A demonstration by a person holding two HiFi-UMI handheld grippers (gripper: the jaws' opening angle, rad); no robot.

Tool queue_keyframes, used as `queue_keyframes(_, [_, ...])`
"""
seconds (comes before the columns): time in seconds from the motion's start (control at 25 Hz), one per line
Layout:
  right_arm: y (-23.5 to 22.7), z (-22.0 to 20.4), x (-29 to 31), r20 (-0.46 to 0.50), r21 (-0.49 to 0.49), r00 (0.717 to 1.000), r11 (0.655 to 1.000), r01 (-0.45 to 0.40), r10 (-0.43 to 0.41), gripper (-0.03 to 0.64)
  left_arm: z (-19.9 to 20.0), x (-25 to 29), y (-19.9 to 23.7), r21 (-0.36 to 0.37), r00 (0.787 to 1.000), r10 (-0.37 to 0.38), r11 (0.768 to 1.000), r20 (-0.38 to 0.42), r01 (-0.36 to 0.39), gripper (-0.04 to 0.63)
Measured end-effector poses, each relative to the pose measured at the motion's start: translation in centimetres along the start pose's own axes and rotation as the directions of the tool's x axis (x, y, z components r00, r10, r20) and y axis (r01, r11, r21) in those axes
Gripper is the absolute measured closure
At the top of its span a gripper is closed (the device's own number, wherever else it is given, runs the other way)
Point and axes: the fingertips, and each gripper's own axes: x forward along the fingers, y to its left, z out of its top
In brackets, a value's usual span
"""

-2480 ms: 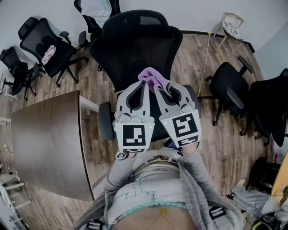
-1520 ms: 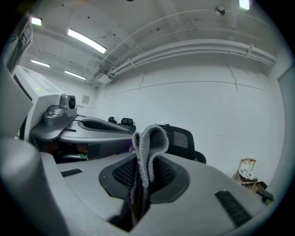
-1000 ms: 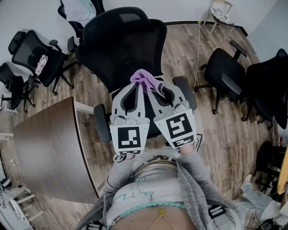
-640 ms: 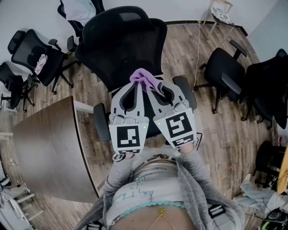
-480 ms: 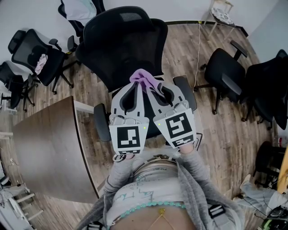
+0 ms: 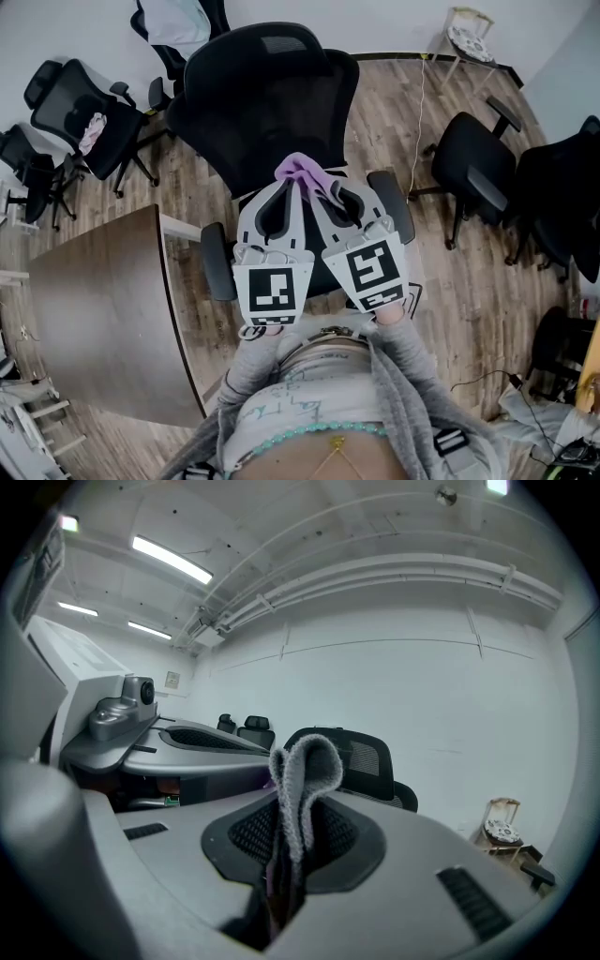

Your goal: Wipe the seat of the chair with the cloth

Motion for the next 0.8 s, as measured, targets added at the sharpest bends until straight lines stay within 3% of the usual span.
queue_keyframes(0.8, [0.14, 0.46, 1.01, -0.008, -0.017, 1.000, 1.000, -0.024, 0.024, 0.566, 0.11, 0.54, 0.76, -0.009, 1.000, 0.003, 1.000, 0.002, -0.003, 0.597])
